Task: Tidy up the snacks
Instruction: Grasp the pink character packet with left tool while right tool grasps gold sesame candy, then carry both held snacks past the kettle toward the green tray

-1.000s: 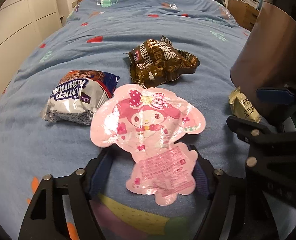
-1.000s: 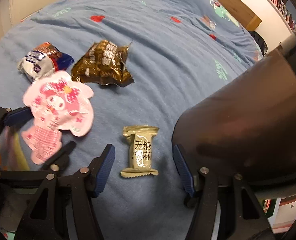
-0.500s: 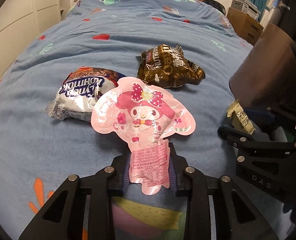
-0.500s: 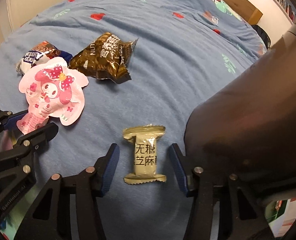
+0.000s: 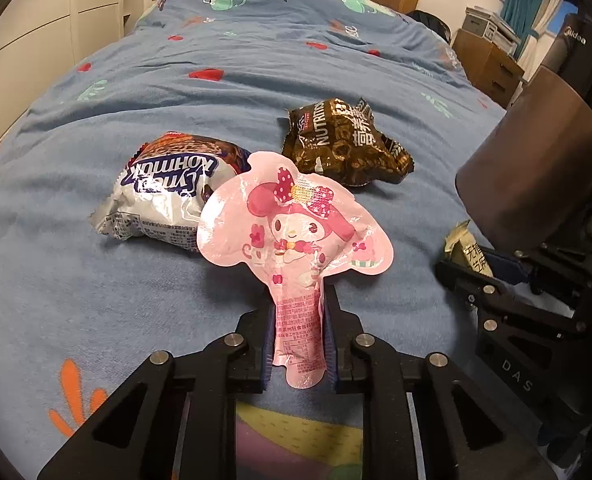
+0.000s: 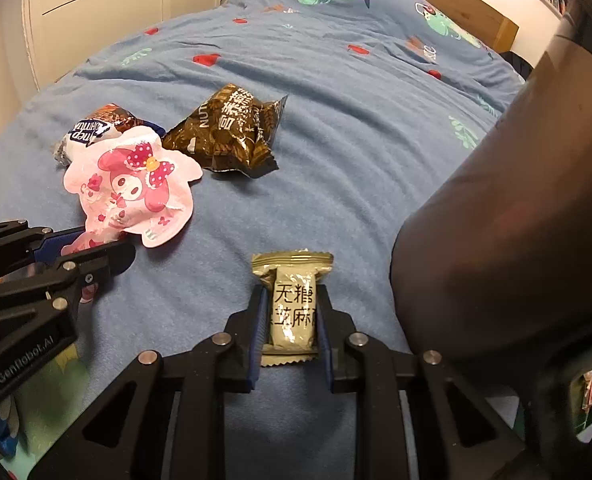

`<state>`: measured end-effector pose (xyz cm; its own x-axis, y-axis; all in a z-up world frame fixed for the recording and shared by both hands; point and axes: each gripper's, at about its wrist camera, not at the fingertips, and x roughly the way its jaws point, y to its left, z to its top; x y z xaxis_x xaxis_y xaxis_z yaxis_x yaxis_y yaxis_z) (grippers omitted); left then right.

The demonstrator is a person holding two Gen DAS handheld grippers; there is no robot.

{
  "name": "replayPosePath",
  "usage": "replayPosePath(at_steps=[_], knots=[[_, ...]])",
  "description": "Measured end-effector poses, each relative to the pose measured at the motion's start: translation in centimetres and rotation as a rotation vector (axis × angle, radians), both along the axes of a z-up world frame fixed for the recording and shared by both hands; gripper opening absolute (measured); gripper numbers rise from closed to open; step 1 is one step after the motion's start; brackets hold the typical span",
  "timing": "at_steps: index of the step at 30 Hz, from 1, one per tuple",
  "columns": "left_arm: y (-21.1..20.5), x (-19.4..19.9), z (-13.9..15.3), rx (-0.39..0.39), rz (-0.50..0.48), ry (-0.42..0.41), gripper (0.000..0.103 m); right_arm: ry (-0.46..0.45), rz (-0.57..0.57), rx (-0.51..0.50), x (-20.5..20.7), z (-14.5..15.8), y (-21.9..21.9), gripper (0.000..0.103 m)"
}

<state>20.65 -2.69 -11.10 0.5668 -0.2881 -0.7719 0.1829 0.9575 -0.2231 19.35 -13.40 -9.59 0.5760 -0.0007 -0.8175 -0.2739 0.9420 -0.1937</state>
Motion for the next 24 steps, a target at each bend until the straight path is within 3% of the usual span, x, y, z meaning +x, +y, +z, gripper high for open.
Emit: replayPosePath(at_steps=[13,24], knots=[[0.5,-0.2,0.1,-0.061,0.021,-0.026,0.015,-0.021,0.016,0.05,-0.4,0.3,-0.7,0.063],[0.4,-1.0,0.6,-0.049,0.026,-0.041,0.015,-0.012,0.043,0.066,-1.8,0.6,0.1,0.062]])
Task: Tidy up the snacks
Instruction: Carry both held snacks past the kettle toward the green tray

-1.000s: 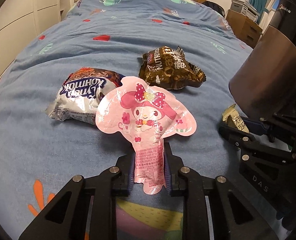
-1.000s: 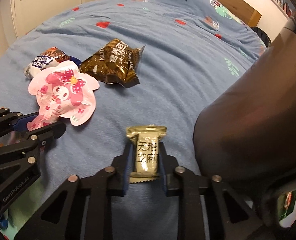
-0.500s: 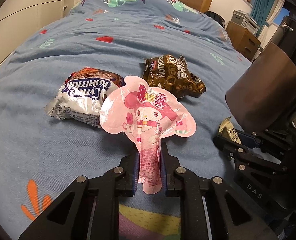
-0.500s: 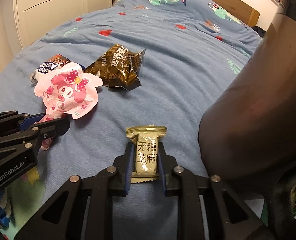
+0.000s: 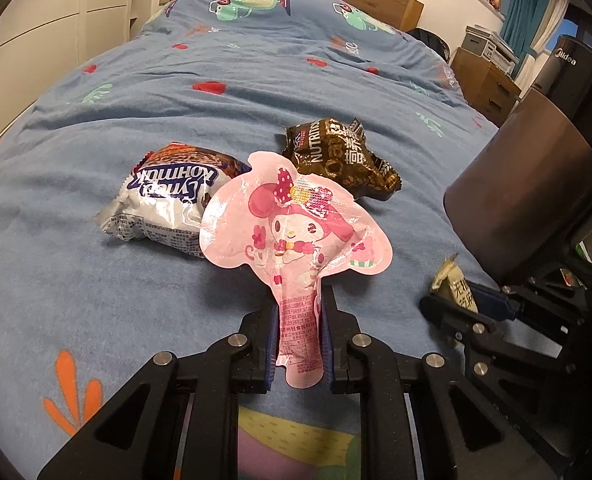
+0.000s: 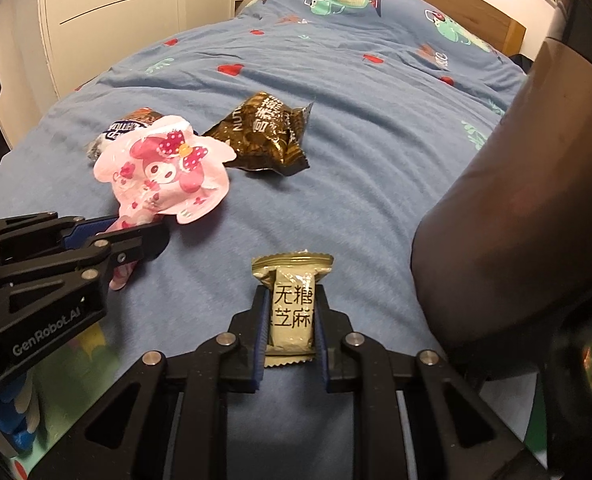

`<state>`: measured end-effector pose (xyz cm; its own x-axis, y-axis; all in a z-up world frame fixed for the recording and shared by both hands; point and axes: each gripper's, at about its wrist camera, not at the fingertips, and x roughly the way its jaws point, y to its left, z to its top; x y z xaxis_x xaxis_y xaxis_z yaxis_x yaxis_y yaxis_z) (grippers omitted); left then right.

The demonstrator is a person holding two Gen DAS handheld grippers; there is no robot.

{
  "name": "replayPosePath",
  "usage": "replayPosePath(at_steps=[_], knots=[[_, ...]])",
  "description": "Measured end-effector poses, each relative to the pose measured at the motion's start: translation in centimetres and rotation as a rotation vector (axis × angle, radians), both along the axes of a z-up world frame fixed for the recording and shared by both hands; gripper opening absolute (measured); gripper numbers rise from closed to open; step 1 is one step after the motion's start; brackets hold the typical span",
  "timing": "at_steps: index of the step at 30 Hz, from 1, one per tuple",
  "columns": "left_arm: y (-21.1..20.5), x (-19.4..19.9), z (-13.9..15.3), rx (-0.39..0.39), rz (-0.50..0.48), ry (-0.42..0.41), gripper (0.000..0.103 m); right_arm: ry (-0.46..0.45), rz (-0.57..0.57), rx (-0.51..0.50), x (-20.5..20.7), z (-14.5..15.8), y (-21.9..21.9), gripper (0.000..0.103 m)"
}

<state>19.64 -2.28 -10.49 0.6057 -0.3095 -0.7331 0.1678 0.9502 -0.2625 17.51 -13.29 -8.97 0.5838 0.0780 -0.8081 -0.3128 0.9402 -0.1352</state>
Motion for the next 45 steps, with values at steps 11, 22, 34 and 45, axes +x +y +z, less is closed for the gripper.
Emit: replayPosePath(at_steps=[11,22,34,45], knots=[[0.1,-2.5,1.7,0.013,0.041,-0.023,0.015,0.037,0.005,0.024,-3.3,0.8,0.9,0.062],[-0.4,-5.8,2.9,0.055,0.052,-0.047,0.015,0.074,-0.007,0.026,-7.7,2.3,0.2,0.062],[-1.3,-10.2,3.3,0.117,0.028,-0.047,0.015,0.067,-0.033,0.045,-11.3,4.6,-1.4,0.062],[-3.1,-14.5,5.2,0.155,-0.031,-0.06,0.015,0.05,-0.059,0.053,-14.4,6.4,-3.7,0.062]])
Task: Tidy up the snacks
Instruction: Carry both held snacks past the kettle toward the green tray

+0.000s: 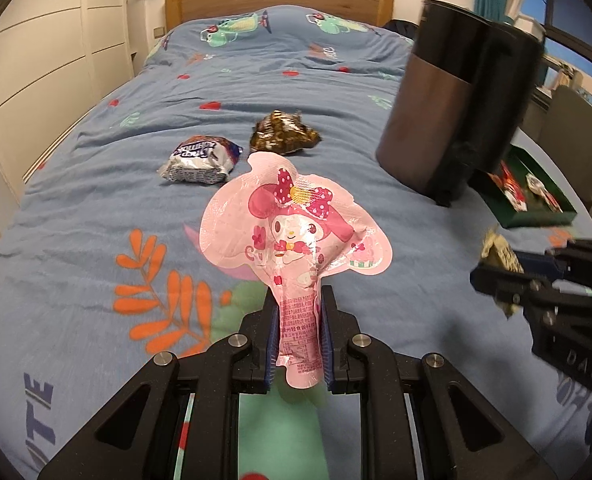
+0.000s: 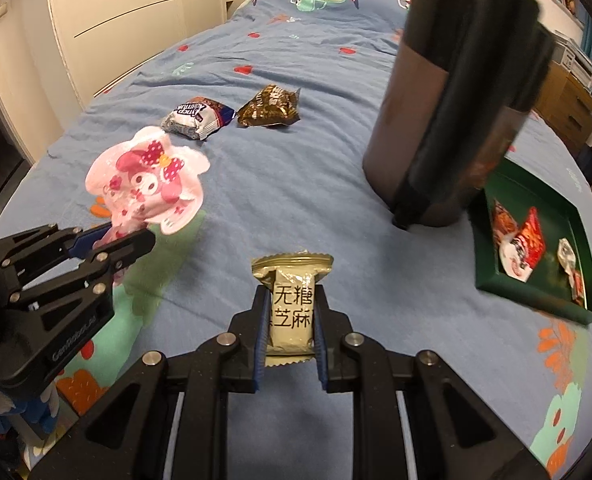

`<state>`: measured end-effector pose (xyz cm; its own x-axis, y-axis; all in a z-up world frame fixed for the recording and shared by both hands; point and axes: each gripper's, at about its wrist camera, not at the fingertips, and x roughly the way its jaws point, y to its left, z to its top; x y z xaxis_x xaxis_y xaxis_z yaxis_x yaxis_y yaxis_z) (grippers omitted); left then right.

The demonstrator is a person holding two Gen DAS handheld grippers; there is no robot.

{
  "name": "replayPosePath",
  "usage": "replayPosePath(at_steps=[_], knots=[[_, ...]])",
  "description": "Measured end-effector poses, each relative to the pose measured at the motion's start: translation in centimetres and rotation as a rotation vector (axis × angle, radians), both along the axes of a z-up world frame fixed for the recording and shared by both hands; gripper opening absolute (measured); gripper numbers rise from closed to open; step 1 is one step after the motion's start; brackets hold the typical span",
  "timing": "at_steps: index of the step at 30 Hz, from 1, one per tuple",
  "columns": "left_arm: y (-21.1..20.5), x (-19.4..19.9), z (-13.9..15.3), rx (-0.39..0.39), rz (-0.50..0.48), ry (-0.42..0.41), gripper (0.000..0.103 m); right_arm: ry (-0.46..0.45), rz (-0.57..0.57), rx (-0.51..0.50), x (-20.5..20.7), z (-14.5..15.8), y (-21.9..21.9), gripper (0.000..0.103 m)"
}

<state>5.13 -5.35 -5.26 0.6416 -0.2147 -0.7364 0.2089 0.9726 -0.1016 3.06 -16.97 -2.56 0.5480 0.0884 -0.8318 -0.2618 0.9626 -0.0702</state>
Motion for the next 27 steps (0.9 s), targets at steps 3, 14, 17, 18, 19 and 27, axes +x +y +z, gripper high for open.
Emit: replayPosePath(at_steps=[3,14,17,18,19,27], knots=[[-0.8,-0.9,0.7,0.004,-0.021,0.001,0.015,-0.014,-0.018,0.002,-0.8,0.7,-1.0,0.062],[-5.2,-3.8,3.2,0.004,-0.133,-0.003,0.015,-0.072,-0.138,0.025,-3.7,3.2,-7.3,0.062],[-6.5,-4.3,3.7,0.005,-0.163,0.003,0.015,-0.083,-0.178,0.038,-4.3,3.5,-9.5,0.062],[-7.1,-4.4,3.9,0.004,-0.174,0.007,0.015,-0.085,-0.188,0.042,-4.5,3.5,-10.1,0.062],[-7.6,-4.5,4.0,0.004,-0.185,0.008,0.015,-0.087,-0.199,0.046,-4.7,3.6,-10.8,0.062],[-12.0,-4.6,4.9,0.008,-0.254,0.012,0.015,-0.103,-0.271,0.057,-5.0,4.1,-16.0,0.062]])
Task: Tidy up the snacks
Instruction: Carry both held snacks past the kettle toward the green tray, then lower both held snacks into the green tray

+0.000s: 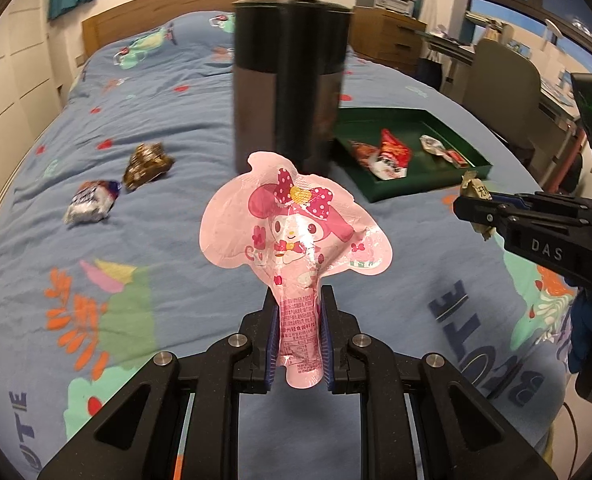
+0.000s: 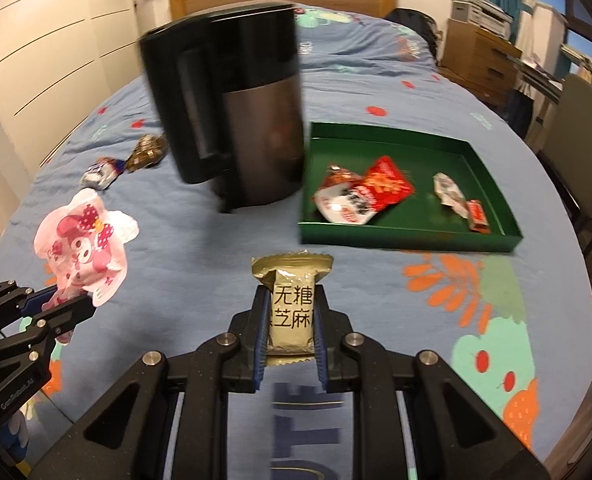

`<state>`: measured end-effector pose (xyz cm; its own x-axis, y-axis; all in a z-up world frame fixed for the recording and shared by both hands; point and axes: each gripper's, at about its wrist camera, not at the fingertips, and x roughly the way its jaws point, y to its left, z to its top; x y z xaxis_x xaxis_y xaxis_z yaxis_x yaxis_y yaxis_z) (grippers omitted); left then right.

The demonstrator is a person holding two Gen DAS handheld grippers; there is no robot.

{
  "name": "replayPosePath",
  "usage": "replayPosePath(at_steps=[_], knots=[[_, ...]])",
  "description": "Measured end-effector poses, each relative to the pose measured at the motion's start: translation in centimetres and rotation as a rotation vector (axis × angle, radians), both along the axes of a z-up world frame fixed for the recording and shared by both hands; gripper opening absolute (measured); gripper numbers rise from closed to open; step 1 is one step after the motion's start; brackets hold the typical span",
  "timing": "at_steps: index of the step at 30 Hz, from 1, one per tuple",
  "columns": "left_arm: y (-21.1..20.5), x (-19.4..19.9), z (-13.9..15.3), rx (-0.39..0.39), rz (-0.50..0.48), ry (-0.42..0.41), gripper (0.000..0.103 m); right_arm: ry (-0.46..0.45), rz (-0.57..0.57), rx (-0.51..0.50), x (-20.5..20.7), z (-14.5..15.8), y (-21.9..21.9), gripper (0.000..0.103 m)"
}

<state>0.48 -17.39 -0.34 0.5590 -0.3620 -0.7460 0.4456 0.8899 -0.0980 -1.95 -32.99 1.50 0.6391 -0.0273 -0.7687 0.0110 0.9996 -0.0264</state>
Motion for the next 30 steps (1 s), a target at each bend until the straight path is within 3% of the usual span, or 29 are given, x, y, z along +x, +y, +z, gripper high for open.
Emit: replayPosePath(at_steps=[12,24,30], knots=[[-6.3,1.8,0.5,0.014,-0.091,0.001,0.015,-0.015,-0.092,0.015,1.0,-0.3,-7.3,0.062],[-13.3,7.3,2.3,-0.024,-0.139,-0.024,0.015,-0.052,-0.149,0.008,5.3,-0.1,-13.7,0.062],[-17.0,10.5,1.8,-0.032,-0.174,-0.004,0.015,-0.055,-0.162,0.032,8.1,-0.7,-15.9,0.062]])
